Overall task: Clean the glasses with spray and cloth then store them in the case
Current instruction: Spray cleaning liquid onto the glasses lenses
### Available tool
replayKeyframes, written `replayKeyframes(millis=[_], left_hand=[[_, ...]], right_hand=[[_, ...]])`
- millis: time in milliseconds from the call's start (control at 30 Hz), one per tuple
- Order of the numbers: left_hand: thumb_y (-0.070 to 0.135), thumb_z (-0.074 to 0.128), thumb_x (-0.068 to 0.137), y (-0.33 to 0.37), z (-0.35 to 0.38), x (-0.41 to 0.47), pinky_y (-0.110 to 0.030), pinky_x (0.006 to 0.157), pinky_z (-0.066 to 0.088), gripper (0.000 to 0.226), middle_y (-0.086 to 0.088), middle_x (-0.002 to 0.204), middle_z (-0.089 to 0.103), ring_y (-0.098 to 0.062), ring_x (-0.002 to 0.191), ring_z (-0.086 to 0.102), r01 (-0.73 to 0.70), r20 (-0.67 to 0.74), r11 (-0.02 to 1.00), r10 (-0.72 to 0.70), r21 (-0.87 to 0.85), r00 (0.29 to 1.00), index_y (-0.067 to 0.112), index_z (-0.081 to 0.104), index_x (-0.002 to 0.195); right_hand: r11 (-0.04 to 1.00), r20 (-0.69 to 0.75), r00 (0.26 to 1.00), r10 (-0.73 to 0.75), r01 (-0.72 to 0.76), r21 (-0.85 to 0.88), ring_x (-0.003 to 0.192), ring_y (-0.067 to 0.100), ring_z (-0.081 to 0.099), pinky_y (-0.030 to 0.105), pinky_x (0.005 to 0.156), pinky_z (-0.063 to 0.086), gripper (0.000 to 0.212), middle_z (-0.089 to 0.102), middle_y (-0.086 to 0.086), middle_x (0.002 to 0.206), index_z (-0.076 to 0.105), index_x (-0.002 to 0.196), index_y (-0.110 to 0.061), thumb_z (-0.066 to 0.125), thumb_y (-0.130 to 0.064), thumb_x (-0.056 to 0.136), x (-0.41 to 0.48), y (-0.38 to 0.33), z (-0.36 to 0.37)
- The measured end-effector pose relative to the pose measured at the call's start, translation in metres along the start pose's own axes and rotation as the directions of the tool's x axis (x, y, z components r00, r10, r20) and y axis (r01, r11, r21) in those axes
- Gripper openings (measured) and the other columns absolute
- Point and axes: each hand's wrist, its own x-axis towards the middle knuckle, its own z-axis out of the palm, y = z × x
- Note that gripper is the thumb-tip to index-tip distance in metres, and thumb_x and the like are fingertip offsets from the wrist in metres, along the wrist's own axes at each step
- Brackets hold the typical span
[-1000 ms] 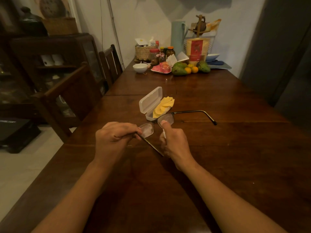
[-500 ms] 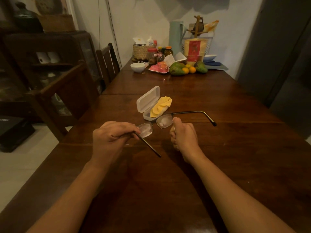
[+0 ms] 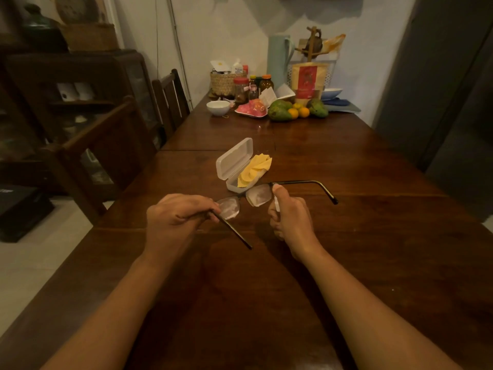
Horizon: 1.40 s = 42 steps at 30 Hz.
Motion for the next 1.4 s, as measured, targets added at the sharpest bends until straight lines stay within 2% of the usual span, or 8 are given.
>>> replayKeyframes(millis=[267,467,633,800,900,1000,1233,1400], left_hand=[[0.031,0.066,0.08,-0.027,-0.011,-0.001,-0.034,0.073,0.049,0.015,0.008,0.084,0.077,-0.011,0.081,0.073,-0.062,0.179,0.902,-0.018,0.427,0.984,0.027,0.079,0.08],[0.018,0.087,0.067,-0.022,-0.009,0.003,-0.037,0.088,0.043,0.024,0.012,0.088,0.077,-0.014,0.096,0.072,-0.076,0.412,0.902,-0.118,0.425,0.903,0.034,0.077,0.082],[0.016,0.079,0.078,-0.014,-0.012,0.013,-0.043,0.12,0.003,0.041,0.025,0.113,0.069,0.005,0.124,0.048,0.1,0.568,0.931,-0.297,0.351,0.768,0.05,0.068,0.098],[-0.008,0.059,0.083,-0.016,-0.03,0.04,-0.055,0.112,-0.024,0.075,0.021,0.138,0.055,-0.005,0.142,0.034,0.311,0.477,0.864,-0.483,0.397,0.734,0.06,0.057,0.113],[-0.007,0.045,0.09,-0.028,-0.021,0.055,-0.063,0.108,-0.023,0.089,-0.003,0.165,0.015,-0.022,0.153,0.005,0.211,0.599,0.794,-0.577,0.57,0.555,0.071,0.029,0.132],[-0.009,0.041,0.091,-0.034,-0.007,0.066,-0.059,0.115,-0.012,0.089,-0.004,0.166,-0.009,-0.027,0.152,-0.012,0.209,0.7,0.814,-0.575,0.543,0.423,0.071,0.034,0.129],[0.01,0.066,0.09,-0.048,0.011,0.068,-0.057,0.121,-0.001,0.038,-0.002,0.157,0.038,-0.027,0.152,-0.013,0.21,0.643,0.896,-0.43,0.392,0.634,0.045,0.068,0.103],[0.017,0.066,0.089,-0.05,0.014,0.068,-0.047,0.112,-0.016,0.025,0.004,0.155,0.04,-0.029,0.147,-0.026,0.131,0.627,0.884,-0.416,0.448,0.659,0.041,0.07,0.096]], right_hand=[[0.998,0.262,0.963,-0.056,0.064,-0.023,0.044,0.012,0.034,0.028,0.048,0.029,0.058,0.04,-0.001,0.051,0.048,0.058,-0.016,0.041,-0.055,0.1,-0.012,0.004,-0.002],[0.992,0.29,0.95,-0.119,0.105,0.065,0.043,0.012,0.036,0.026,0.046,0.034,0.059,0.042,-0.004,0.049,0.048,0.057,-0.017,0.04,-0.066,0.089,-0.018,0.003,-0.002],[0.985,0.262,0.952,-0.158,0.135,0.103,0.044,0.011,0.038,0.026,0.046,0.034,0.058,0.044,-0.006,0.049,0.049,0.055,-0.021,0.04,-0.073,0.08,-0.022,-0.002,-0.007],[0.976,0.223,0.952,-0.211,0.19,0.111,0.044,0.013,0.04,0.03,0.048,0.035,0.06,0.045,-0.006,0.049,0.05,0.057,-0.019,0.038,-0.072,0.082,-0.025,-0.008,-0.01],[0.975,0.228,0.95,-0.214,0.194,0.105,0.045,0.013,0.041,0.03,0.048,0.035,0.061,0.045,-0.007,0.049,0.05,0.058,-0.017,0.038,-0.072,0.082,-0.028,-0.011,-0.009],[0.977,0.242,0.947,-0.21,0.192,0.094,0.045,0.013,0.041,0.028,0.047,0.036,0.061,0.046,-0.005,0.051,0.051,0.058,-0.018,0.038,-0.073,0.082,-0.03,-0.015,-0.008],[0.974,0.27,0.936,-0.226,0.209,0.092,0.045,0.012,0.042,0.023,0.045,0.037,0.058,0.047,0.0,0.053,0.053,0.056,-0.021,0.038,-0.07,0.084,-0.036,-0.017,-0.005],[0.964,0.282,0.923,-0.263,0.245,0.1,0.045,0.016,0.042,0.022,0.044,0.036,0.059,0.047,0.006,0.055,0.054,0.056,-0.019,0.038,-0.067,0.086,-0.04,-0.022,-0.002]])
